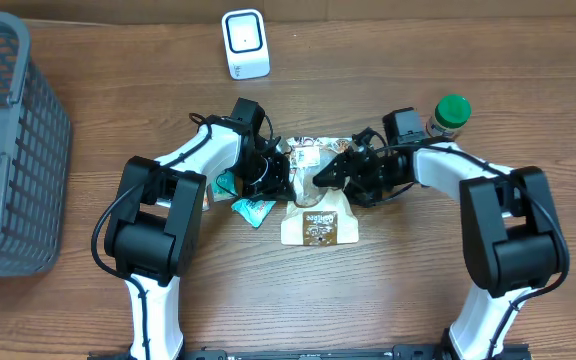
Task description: Scan the item barcode
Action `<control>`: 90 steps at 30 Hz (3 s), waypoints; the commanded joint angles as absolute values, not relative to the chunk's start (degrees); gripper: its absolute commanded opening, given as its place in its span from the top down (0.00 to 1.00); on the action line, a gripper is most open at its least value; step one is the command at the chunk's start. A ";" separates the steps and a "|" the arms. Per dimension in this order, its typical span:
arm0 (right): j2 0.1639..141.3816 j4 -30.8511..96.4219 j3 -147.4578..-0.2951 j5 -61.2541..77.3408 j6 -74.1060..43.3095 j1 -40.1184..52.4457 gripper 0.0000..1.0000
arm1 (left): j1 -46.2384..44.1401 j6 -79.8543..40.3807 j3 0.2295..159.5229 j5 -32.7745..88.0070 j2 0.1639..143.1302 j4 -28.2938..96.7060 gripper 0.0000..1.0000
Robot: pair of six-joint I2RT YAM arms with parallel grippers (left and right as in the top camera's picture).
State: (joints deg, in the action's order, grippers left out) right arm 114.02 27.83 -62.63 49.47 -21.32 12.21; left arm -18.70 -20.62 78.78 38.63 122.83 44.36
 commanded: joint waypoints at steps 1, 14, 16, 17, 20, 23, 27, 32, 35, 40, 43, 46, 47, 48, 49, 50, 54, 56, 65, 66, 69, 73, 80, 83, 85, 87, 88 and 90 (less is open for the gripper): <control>115.98 25.15 -61.45 47.92 -25.91 15.20 0.31 | -18.28 -19.27 78.48 36.05 125.12 44.56 0.96; 115.96 19.03 -61.52 51.37 -26.63 13.21 0.73 | -18.09 -19.25 78.48 35.62 125.12 45.15 0.96; 115.96 19.86 -61.52 51.35 -26.15 12.34 0.73 | -17.98 -19.22 78.48 35.62 125.12 45.17 0.96; 115.96 20.16 -61.52 51.64 -25.19 11.99 0.73 | -17.96 -19.22 78.48 35.62 125.12 45.17 0.96; 115.96 20.45 -61.52 52.95 -23.73 11.38 0.82 | -17.69 -18.44 79.18 35.62 124.90 46.15 0.96; 115.81 20.49 -61.52 55.59 -21.74 10.90 0.93 | -16.93 -14.57 83.02 35.57 124.01 51.53 0.96; 114.15 21.89 -61.71 57.82 -18.72 9.96 0.96 | -15.49 -9.72 91.88 35.40 121.47 60.90 0.95; 109.84 29.04 -63.37 58.19 -13.10 8.10 0.96 | -13.13 -5.45 105.16 35.38 116.88 71.26 0.96; 106.08 35.14 -64.53 58.13 -9.13 6.81 0.96 | -10.41 -3.18 112.64 35.22 113.78 76.49 0.96; 101.60 42.70 -66.28 57.98 -5.39 6.35 0.96 | -4.10 -3.14 119.57 30.24 109.78 82.98 0.96; 98.30 45.10 -66.67 58.19 -4.56 6.35 0.96 | 0.64 -2.76 120.46 29.41 107.72 85.12 0.94; 94.30 45.74 -66.87 59.83 -4.60 6.35 0.96 | 6.24 -2.07 120.46 29.41 106.69 87.02 0.91; 92.75 45.69 -66.92 61.45 -4.62 6.35 0.96 | 8.14 -1.63 120.46 29.41 106.69 87.77 0.91; 91.53 45.71 -67.02 62.67 -4.67 6.35 0.96 | 9.67 -1.21 120.46 29.41 106.69 88.36 0.90; 90.35 45.84 -67.24 63.46 -4.97 6.35 0.96 | 11.29 -0.56 120.42 29.39 106.80 88.92 0.88; 89.08 45.80 -67.44 63.75 -6.48 6.35 0.96 | 12.69 0.49 120.42 29.39 106.87 89.38 0.87; 85.76 45.76 -68.03 63.75 -9.37 6.35 0.96 | 15.97 5.37 120.42 29.15 106.91 90.02 0.74; 84.82 45.80 -68.03 63.72 -10.13 6.35 0.96 | 16.58 5.82 120.42 26.68 106.91 90.00 0.71; 84.55 45.71 -68.01 63.81 -10.57 6.37 0.96 | 16.75 5.80 120.42 17.54 106.91 89.95 0.01; 84.55 45.54 -68.01 63.92 -11.16 6.37 0.96 | 16.75 5.82 120.42 17.34 106.91 89.82 0.01; 84.55 44.14 -68.07 64.55 -14.52 6.35 0.96 | 16.75 5.80 120.42 17.37 106.91 89.25 0.01; 84.55 43.90 -70.48 64.64 -18.06 6.35 0.96 | 16.75 5.80 120.42 17.39 106.94 87.26 0.00; 84.88 48.27 -81.82 63.90 -20.18 6.44 0.96 | 16.75 5.80 120.42 17.39 106.94 86.91 0.00; 85.32 50.81 -89.03 60.51 -21.30 7.35 0.96 | 16.75 5.80 120.42 17.39 106.94 86.91 0.00; 86.06 52.66 -94.67 57.14 -22.26 8.69 0.96 | 16.75 5.80 120.42 17.39 106.94 86.91 0.00; 87.39 54.70 -100.49 53.47 -22.50 10.70 0.96 | 16.75 5.80 120.42 17.39 106.94 86.91 0.00; 88.40 55.81 -103.42 51.68 -22.50 11.86 0.96 | 16.75 5.80 120.42 17.39 106.94 86.91 0.00; 91.15 58.98 -110.30 47.24 -22.31 14.63 0.96 | 16.75 5.80 120.42 17.39 106.94 86.91 0.01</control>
State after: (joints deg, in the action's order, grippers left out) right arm 88.12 57.56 -102.72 54.33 -21.58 11.29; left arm 16.60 4.91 119.90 17.72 107.04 87.02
